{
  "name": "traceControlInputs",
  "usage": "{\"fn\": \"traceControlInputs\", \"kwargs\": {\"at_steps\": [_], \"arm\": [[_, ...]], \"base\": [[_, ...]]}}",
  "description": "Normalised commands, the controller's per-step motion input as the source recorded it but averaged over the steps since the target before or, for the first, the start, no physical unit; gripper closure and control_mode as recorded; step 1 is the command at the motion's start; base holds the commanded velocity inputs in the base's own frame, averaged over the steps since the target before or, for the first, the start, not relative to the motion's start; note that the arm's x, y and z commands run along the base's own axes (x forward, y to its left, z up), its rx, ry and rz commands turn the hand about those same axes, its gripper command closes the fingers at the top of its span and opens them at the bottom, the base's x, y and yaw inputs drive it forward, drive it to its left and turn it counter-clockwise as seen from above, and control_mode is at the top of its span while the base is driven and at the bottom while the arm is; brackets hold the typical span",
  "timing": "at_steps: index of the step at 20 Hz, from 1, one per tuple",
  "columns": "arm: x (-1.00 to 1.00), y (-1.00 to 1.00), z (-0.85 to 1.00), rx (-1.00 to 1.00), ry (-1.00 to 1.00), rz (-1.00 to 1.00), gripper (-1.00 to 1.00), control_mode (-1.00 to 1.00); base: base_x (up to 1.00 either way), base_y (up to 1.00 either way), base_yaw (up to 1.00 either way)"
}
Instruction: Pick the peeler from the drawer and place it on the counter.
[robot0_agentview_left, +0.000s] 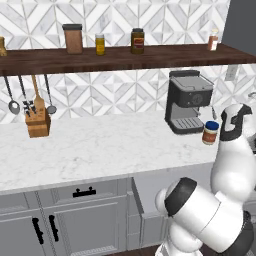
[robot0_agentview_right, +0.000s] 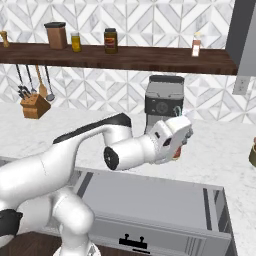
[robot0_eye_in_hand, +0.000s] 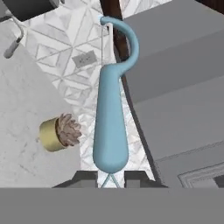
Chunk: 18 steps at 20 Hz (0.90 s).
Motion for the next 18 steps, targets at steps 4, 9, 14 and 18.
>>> {"fn": "traceControlInputs", "kwargs": {"at_steps": [4,9,14,18], "arm": [[-0.01,0.0,0.93,-0.26,0.79,0.34,1.0,-1.0],[-0.01,0.3,0.38,0.07,0.67,0.21,1.0,-1.0],[-0.09,0.69,-0.92,0.29,0.03,0.04,1.0,-1.0],[0.16,0.54,-0.46,0.33,0.16,0.03,1.0,-1.0]], "base": [[0.0,0.0,0.0],[0.0,0.0,0.0],[0.0,0.0,0.0],[0.0,0.0,0.0]]}}
